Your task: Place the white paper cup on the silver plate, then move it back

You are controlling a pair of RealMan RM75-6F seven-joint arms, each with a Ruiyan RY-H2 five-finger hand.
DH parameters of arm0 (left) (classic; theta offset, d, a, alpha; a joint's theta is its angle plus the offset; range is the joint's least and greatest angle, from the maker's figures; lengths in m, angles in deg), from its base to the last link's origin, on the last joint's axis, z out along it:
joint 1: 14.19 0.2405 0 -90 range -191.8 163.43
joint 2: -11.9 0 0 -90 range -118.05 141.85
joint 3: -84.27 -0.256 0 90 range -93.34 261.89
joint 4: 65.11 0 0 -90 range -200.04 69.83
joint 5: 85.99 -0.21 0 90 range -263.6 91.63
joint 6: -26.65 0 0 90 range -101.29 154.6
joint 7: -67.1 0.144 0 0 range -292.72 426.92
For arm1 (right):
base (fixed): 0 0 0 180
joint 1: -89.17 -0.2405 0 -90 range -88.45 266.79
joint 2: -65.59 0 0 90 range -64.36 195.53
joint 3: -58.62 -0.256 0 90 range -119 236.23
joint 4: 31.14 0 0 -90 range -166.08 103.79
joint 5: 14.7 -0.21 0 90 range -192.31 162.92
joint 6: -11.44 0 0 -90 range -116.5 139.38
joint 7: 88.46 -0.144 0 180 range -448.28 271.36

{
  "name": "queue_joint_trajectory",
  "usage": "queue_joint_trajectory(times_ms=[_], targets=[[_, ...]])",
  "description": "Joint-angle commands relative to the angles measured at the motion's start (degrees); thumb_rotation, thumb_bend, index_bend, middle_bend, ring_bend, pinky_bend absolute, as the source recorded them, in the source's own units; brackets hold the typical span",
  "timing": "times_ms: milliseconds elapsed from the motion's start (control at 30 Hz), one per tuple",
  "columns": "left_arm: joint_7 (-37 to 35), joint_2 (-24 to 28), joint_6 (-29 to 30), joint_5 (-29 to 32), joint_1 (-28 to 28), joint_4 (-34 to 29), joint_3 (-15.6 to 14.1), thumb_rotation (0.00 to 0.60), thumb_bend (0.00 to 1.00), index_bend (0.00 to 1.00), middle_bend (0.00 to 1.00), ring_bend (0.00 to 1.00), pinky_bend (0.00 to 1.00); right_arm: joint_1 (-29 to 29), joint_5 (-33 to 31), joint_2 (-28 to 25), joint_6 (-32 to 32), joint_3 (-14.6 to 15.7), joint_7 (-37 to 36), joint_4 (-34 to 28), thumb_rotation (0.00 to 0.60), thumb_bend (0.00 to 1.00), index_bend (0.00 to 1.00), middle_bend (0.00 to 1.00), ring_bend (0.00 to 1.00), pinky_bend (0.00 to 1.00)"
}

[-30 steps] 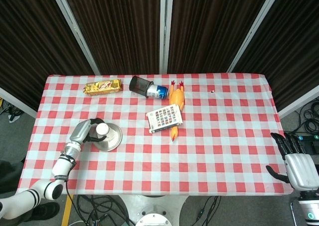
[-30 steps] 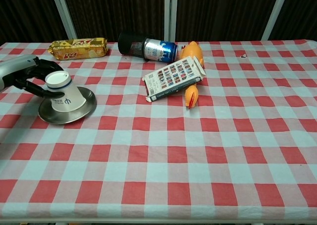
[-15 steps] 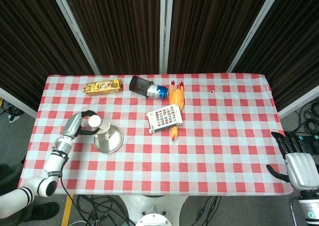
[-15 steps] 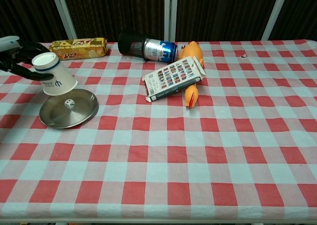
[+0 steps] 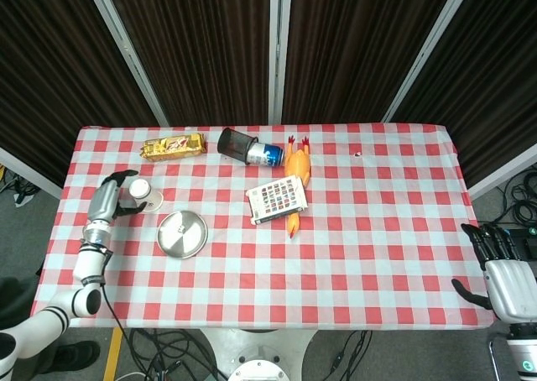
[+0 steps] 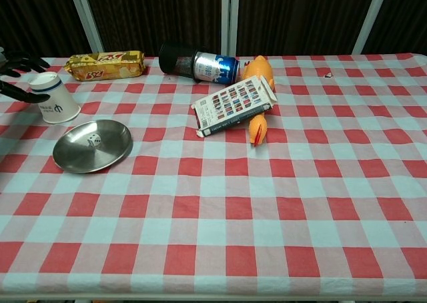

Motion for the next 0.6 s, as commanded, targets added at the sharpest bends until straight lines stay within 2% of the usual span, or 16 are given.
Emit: queue_joint_trajectory(times_ms=[33,267,433,600], targets=[[4.5,3.3,6.4,-2.2,2.9,-3.5,-1.0,0.6,0.23,0.19,0.16,0.08,0.09,0.3,-0.2,0.0,0.3,0.0,-0.4,0.3,0.6,0.13,0.05,0.11,0.0,0.0],[16.0,11.9,21.2,-6.4,11.0,-15.3,-4.7,0.6,0.23,0.19,0.16,0.08,0.08,0.4,-1.7,0.7,-0.6,0.0,-2.4,1.8,0.6,0.13,0.05,0.11,0.0,0.0],[21.0,18.0,26.3,-8.4,16.6,-26.4,-8.6,0.6,0.22,0.2,0.17,0.08,0.08,-0.1,-1.1,1.5,-1.5,0.2,-3.0,2.5,0.6,0.13,0.05,0.11,0.0,0.0],[25.0,21.7,31.4,-9.8,20.9,-34.8,-10.8,0.6,0.22,0.22,0.17,0.08,0.08,-0.3,-1.0,2.3,-1.3,-0.1,-2.8,2.7,0.6,0.13,0.06,0.11,0.0,0.0]])
